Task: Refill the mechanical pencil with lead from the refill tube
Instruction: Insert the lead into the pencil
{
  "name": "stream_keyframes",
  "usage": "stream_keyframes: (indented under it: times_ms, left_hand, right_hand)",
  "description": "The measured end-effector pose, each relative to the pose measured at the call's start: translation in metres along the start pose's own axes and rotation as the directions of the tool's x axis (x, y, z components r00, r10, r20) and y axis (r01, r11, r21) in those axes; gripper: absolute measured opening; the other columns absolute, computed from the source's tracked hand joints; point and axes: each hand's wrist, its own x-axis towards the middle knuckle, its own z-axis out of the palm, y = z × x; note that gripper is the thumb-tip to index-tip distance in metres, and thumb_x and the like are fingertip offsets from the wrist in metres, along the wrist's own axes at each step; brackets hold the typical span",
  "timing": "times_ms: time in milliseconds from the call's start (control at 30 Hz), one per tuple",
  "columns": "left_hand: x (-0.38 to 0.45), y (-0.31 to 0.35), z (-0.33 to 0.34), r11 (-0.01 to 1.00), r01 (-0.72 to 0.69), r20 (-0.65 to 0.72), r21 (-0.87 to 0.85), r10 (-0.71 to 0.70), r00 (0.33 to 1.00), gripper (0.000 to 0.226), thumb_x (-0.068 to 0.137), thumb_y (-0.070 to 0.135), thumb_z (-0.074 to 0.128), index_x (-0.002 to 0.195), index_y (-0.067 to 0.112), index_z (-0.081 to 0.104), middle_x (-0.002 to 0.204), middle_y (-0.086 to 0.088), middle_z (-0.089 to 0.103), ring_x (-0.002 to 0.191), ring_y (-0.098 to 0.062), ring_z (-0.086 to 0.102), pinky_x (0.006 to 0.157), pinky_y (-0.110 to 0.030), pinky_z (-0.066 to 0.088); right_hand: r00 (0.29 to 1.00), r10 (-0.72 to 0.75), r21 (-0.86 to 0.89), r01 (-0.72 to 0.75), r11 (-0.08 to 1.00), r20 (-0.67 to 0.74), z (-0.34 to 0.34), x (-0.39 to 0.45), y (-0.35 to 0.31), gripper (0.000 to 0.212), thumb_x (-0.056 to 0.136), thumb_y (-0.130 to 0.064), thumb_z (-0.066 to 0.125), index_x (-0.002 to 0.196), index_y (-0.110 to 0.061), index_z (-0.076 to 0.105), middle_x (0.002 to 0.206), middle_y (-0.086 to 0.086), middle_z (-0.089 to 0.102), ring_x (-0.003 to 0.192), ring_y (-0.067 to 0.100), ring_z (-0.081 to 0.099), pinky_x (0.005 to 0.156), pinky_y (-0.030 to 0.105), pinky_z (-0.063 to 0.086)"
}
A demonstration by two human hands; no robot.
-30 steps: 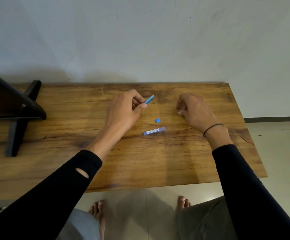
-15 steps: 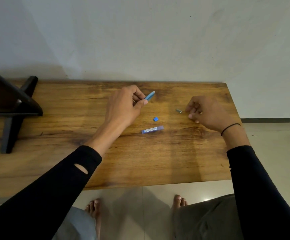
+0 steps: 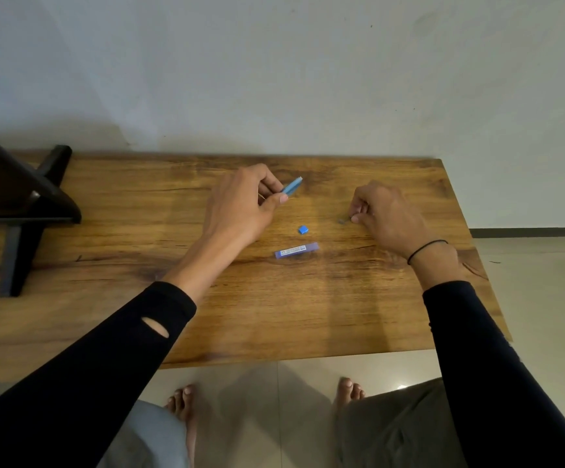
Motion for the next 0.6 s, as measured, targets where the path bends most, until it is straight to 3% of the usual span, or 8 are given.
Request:
stream_keyframes:
  times_ms: [167, 267, 367, 600]
  left_hand:
    - [-0.002, 0.003, -0.001, 1.000, -0.028, 0.048, 0.009, 0.028, 0.998, 0.011, 0.092, 0.032, 0.085, 0.094, 0.032, 0.074, 0.078, 0.023, 0.068, 0.076, 0.000, 0.070, 0.077, -0.035, 0.061]
    - [-0.004, 0.006, 0.001, 0.998, -0.060, 0.083, 0.014, 0.059, 0.995, 0.012, 0.092, 0.029, 0.086, 0.094, 0.031, 0.074, 0.085, 0.018, 0.073, 0.080, -0.007, 0.073, 0.080, -0.042, 0.064]
    - [-0.008, 0.007, 0.003, 0.994, -0.096, 0.112, 0.043, 0.091, 0.990, 0.012, 0.092, 0.031, 0.086, 0.095, 0.031, 0.074, 0.088, 0.018, 0.075, 0.082, -0.007, 0.074, 0.079, -0.043, 0.065]
    - [-0.010, 0.009, 0.004, 0.989, -0.127, 0.127, 0.074, 0.117, 0.985, 0.011, 0.092, 0.030, 0.085, 0.099, 0.029, 0.077, 0.092, 0.014, 0.080, 0.084, -0.008, 0.074, 0.080, -0.041, 0.063]
  right_hand:
    - [0.992, 0.035, 0.258, -0.003, 0.966, -0.120, -0.017, -0.002, -0.002, 0.015, 0.093, -0.005, 0.074, 0.088, -0.018, 0.069, 0.082, -0.004, 0.072, 0.076, 0.016, 0.073, 0.072, 0.036, 0.063]
    - [0.991, 0.030, 0.415, 0.026, 0.909, -0.127, -0.019, -0.003, -0.013, 0.013, 0.090, 0.001, 0.076, 0.090, -0.012, 0.074, 0.083, 0.002, 0.073, 0.075, 0.016, 0.071, 0.072, 0.038, 0.067]
    - [0.995, -0.019, 0.491, 0.067, 0.869, -0.102, -0.014, -0.003, -0.022, 0.010, 0.088, 0.005, 0.078, 0.092, -0.004, 0.075, 0.082, 0.007, 0.073, 0.073, 0.018, 0.070, 0.071, 0.042, 0.067]
    - [0.991, -0.060, 0.670, 0.128, 0.731, -0.123, -0.006, 0.000, -0.034, 0.014, 0.088, 0.006, 0.079, 0.092, -0.007, 0.076, 0.080, 0.002, 0.072, 0.075, 0.016, 0.070, 0.069, 0.031, 0.066]
